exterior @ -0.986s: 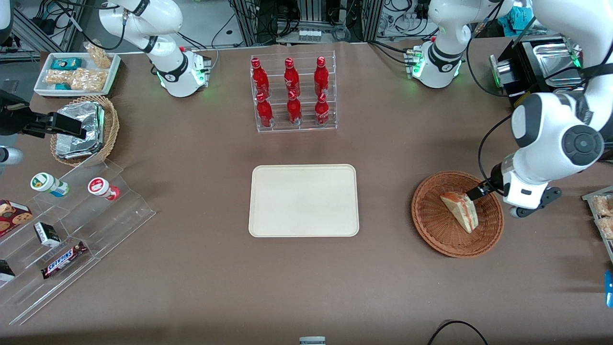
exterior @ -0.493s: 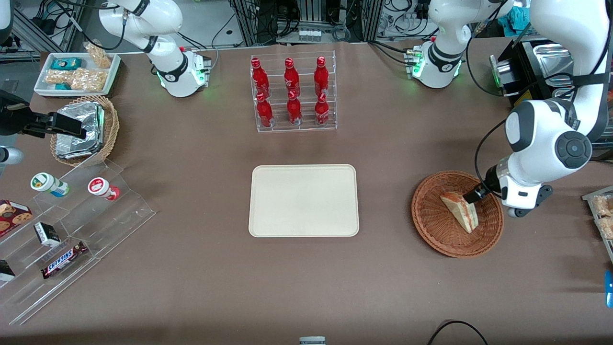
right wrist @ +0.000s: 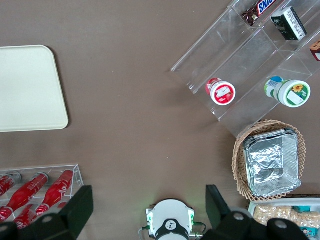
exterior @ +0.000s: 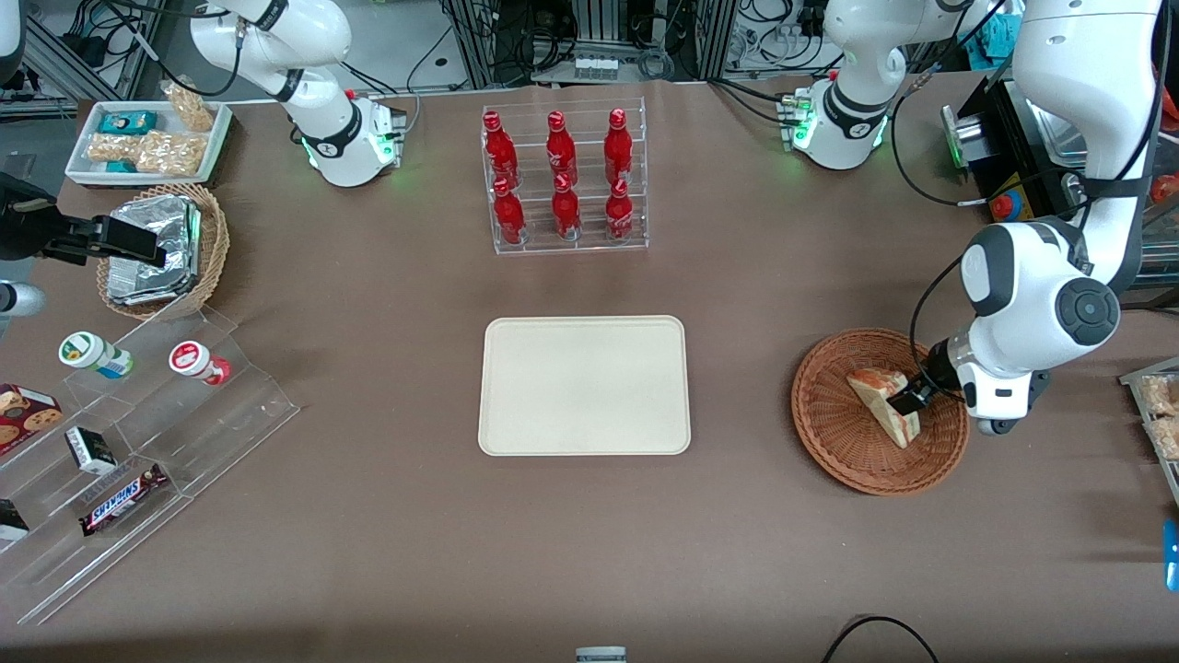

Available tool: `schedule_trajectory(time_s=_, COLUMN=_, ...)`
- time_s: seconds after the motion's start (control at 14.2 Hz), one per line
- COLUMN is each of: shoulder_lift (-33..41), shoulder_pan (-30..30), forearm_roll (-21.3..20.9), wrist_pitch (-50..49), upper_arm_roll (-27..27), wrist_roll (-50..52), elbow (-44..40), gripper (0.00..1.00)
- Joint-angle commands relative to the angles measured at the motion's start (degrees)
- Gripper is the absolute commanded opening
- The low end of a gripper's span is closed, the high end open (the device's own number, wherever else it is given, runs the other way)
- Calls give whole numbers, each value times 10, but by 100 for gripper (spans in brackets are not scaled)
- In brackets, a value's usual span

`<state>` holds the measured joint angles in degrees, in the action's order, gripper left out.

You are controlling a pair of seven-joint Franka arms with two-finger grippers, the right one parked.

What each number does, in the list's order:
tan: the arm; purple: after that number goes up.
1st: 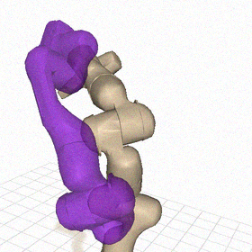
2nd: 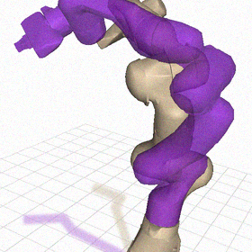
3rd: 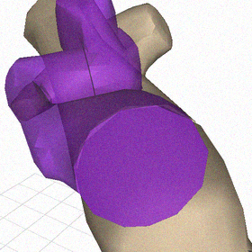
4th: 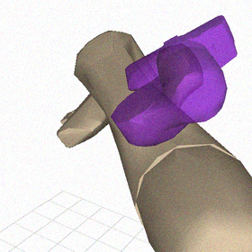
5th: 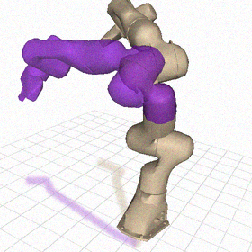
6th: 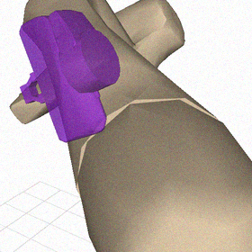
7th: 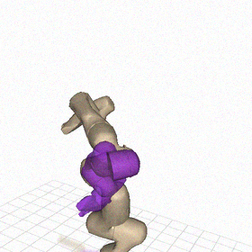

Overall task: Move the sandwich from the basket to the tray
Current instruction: 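Lower the open left gripper around the wrapped sandwich and close it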

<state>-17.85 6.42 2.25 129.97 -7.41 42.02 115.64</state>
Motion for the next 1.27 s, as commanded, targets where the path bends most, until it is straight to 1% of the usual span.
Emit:
schedule_trajectory(time_s=0.0, shoulder_lift=-8, shoulder_pan=-2, forearm_roll=5, wrist_pitch=4, upper_arm_roll=-1, wrist_roll=8, elbow=-8, gripper=100)
schedule_trajectory(time_s=0.63, shoulder_lift=-20, shoulder_pan=-6, forearm_roll=5, wrist_pitch=8, upper_arm_roll=-1, wrist_roll=9, elbow=-12, gripper=100)
schedule_trajectory(time_s=1.2, shoulder_lift=-49, shoulder_pan=-9, forearm_roll=3, wrist_pitch=6, upper_arm_roll=-1, wrist_roll=10, elbow=-9, gripper=100)
